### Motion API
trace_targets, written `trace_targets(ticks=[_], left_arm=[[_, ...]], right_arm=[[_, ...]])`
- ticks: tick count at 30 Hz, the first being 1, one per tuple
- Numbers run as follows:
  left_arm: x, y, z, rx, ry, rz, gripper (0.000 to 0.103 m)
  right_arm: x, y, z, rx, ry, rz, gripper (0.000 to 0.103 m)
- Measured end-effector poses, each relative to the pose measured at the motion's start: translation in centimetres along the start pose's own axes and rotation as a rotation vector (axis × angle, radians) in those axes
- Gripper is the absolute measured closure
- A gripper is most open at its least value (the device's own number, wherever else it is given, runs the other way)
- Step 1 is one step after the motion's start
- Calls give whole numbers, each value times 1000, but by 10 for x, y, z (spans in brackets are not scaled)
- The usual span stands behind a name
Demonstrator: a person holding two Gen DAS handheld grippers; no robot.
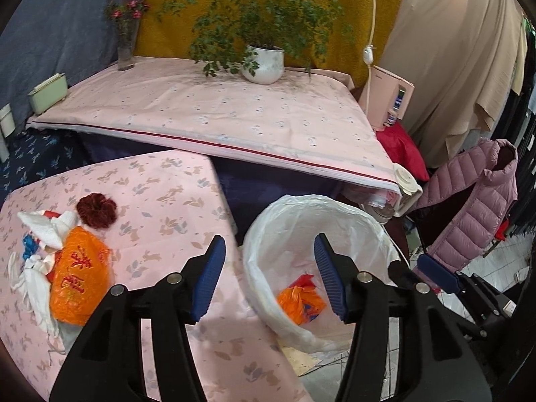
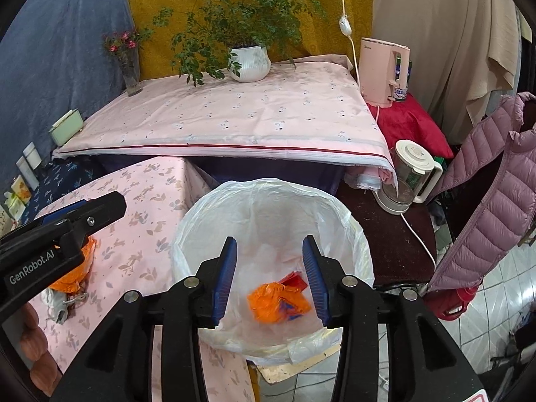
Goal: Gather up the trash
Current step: 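Carry both items over the bin and open both grippers to drop them, then move both tools back over the trash pile on the table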
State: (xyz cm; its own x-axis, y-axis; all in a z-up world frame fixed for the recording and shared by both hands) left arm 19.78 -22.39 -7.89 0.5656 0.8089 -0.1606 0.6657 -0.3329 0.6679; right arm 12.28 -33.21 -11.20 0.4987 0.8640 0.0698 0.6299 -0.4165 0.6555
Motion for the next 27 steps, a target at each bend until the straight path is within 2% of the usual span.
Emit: trace_targets(ticks=[2, 4, 10, 17, 24, 27], left_arm=[[12, -2, -5, -9, 26, -12, 49], [23, -3, -9, -18, 47, -23, 45], [60, -13, -22, -28, 99, -93, 40], [106, -30, -38, -34, 168, -165, 29], [150, -46, -56, -39, 218, -237, 24], [170, -54, -64, -43, 247, -267, 18]], right_arm=[[5, 0, -2, -3, 5, -8, 59], [12, 1, -5, -10, 12, -14, 50], [42, -1, -11, -12, 41, -56, 46], [81, -7, -17, -13, 83, -110, 41], [119, -13, -22, -10, 122, -158, 38], [136, -16, -26, -11, 137, -181, 37]])
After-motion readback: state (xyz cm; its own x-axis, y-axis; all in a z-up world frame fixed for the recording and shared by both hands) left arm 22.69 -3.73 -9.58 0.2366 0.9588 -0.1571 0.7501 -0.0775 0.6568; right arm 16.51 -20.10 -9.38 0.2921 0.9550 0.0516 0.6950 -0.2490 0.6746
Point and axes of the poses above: each gripper's, at about its wrist camera, not at the fingertips, and z roughly the way its jaws point, x to its left, y to its top, the point moved 10 cm from there along z, roughly the way its jaws point, and after that the axes turned 3 degrees about x, right-handed, at the moved point
